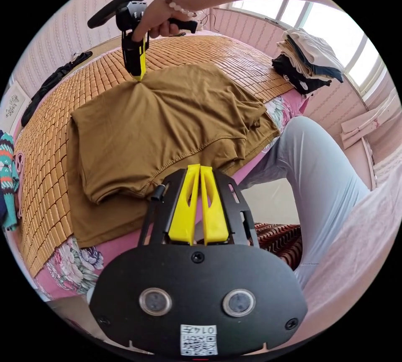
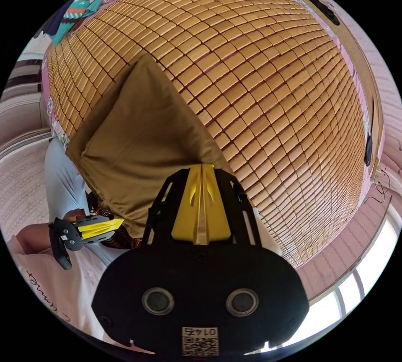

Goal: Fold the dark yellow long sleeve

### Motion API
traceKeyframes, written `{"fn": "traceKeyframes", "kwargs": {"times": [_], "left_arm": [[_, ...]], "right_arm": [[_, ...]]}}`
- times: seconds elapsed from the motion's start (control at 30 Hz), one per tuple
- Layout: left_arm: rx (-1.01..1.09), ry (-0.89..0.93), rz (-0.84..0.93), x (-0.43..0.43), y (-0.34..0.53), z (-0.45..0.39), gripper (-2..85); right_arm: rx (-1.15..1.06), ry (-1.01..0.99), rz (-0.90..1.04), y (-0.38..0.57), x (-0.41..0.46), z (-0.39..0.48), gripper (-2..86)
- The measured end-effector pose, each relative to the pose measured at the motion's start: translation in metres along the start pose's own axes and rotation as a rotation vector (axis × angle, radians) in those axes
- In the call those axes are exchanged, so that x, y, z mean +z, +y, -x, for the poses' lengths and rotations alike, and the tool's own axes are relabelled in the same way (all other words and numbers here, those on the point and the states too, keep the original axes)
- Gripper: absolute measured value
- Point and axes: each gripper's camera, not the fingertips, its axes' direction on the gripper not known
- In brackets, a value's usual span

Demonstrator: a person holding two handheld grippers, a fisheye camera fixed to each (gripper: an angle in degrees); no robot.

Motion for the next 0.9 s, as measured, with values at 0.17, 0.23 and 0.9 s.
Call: {"fn": "traceKeyframes", "kwargs": {"times": [0.17, 0.23, 0.9], "left_arm": [[0.018, -0.007, -0.016, 0.008, 0.006, -0.008, -0.8], [0.014, -0.018, -0.024, 0.008, 0.007, -0.011, -0.5], [0.330, 0.152, -0.067, 0.005, -0.063, -0.111, 15.4]], "right_arm": [[0.028, 0.048, 0.033, 0.003, 0.030, -0.014, -0.9], [0.028, 0.049, 0.012, 0.012, 0.032, -0.020, -0.9], [0.698, -0.653, -0.304, 0.409, 0.179, -0.115, 11.3]]}}
